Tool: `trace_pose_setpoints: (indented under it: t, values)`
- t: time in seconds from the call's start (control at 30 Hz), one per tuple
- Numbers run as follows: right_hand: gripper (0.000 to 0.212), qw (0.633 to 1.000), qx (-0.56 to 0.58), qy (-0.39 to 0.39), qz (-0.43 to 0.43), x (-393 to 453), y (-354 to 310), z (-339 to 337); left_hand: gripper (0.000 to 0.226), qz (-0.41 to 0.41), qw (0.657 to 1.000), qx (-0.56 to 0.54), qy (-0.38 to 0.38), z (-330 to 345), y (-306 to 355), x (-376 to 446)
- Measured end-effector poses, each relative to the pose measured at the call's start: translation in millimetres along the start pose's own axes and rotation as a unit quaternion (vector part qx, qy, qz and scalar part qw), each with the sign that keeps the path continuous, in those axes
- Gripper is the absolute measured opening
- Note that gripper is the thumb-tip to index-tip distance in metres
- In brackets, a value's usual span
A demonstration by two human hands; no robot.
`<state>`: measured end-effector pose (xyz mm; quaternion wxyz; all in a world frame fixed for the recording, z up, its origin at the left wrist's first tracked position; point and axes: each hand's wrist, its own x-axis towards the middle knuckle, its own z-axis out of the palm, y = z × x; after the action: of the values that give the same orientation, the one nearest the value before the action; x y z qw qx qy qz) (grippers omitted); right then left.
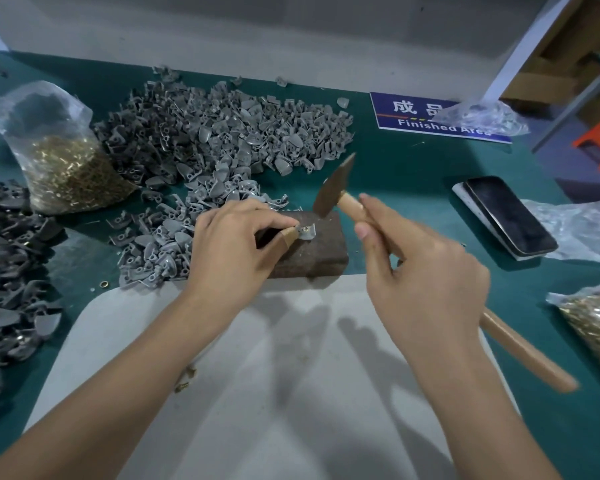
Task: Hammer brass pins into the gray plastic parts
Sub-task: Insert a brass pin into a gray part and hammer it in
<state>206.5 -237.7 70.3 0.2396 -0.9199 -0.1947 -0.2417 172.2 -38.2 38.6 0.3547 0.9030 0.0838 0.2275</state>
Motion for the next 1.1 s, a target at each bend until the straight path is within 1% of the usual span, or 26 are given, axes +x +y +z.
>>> trace_pose_setpoints:
  t: [0.03,0.13,0.17,0.27,0.3,0.4,0.43,0.47,0.57,0.6,0.7,0.77,0.83,0.9,0.93,0.97,1.03,1.1]
  values:
    - [0.031,1.0,0.014,0.008,0.006,0.2,-1.0,0.8,0.011,0.001,1.0,0.001,-0.001,0.1,-0.2,0.3]
    - [0.026,0.999,-0.006,-0.042,-0.017,-1.7,-2.0,1.7,0.011,-0.012,1.0,-0.002,0.005,1.2,0.3,0.8]
    - [0.025,0.999,-0.009,-0.04,-0.015,-2.1,-1.5,0.7,0.01,-0.013,1.0,-0.002,0.007,1.2,0.3,0.7]
    - [0.03,0.999,0.019,0.021,0.019,-0.7,-0.8,-1.6,0.009,-0.009,1.0,-0.011,0.003,1.0,-0.9,0.8]
    - [0.031,0.999,0.025,0.022,0.02,0.6,-1.7,-1.3,0.009,-0.009,1.0,-0.013,0.002,0.9,-0.8,1.0]
    - [0.025,0.998,-0.02,-0.064,-0.009,0.6,-1.8,1.1,0.01,-0.012,1.0,-0.008,0.007,1.4,-0.4,1.6]
    - [0.024,0.997,-0.026,-0.079,-0.007,0.8,-0.7,0.8,0.01,-0.014,1.0,-0.007,0.009,1.6,-0.2,1.4]
    - [0.024,0.997,-0.024,-0.074,-0.003,1.0,0.7,0.2,0.009,-0.013,1.0,-0.007,0.01,1.8,-0.5,0.9]
    - [0.025,1.0,-0.006,-0.023,0.013,3.0,2.5,-2.2,0.009,-0.012,1.0,-0.014,0.012,2.8,-1.9,-0.1]
    - [0.025,0.999,-0.007,-0.032,0.008,2.9,2.3,-2.0,0.009,-0.014,1.0,-0.016,0.012,3.3,-1.7,-0.1]
    - [0.023,0.995,-0.025,-0.097,-0.031,0.1,1.8,-1.7,0.01,-0.02,1.0,-0.012,0.014,3.8,-1.3,-0.3]
    - [0.023,0.994,-0.024,-0.098,-0.039,-0.5,2.2,-3.1,0.01,-0.015,1.0,-0.007,0.013,3.6,-1.1,-0.6]
    - [0.024,0.997,-0.02,-0.072,-0.035,-0.2,1.3,-5.3,0.009,-0.008,1.0,-0.004,0.011,2.8,-0.9,-0.8]
    - [0.027,1.0,0.004,-0.007,-0.027,1.0,-0.5,-9.9,0.009,-0.004,1.0,-0.001,0.008,2.2,-1.5,-0.7]
    - [0.028,0.998,0.039,0.036,-0.019,1.9,-0.7,-13.4,0.009,-0.004,1.0,-0.001,0.009,2.3,-1.6,-0.7]
    - [0.03,0.993,0.09,0.079,-0.014,2.9,-0.4,-17.7,0.009,-0.006,1.0,-0.003,0.011,2.6,-1.7,-0.9]
    - [0.031,0.969,0.188,0.157,-0.027,4.8,0.6,-27.3,0.008,-0.01,1.0,-0.009,0.014,3.1,-2.0,-1.4]
    - [0.034,0.949,0.232,0.207,-0.047,5.1,1.7,-33.7,0.008,-0.01,1.0,-0.004,0.013,3.6,-1.8,-1.8]
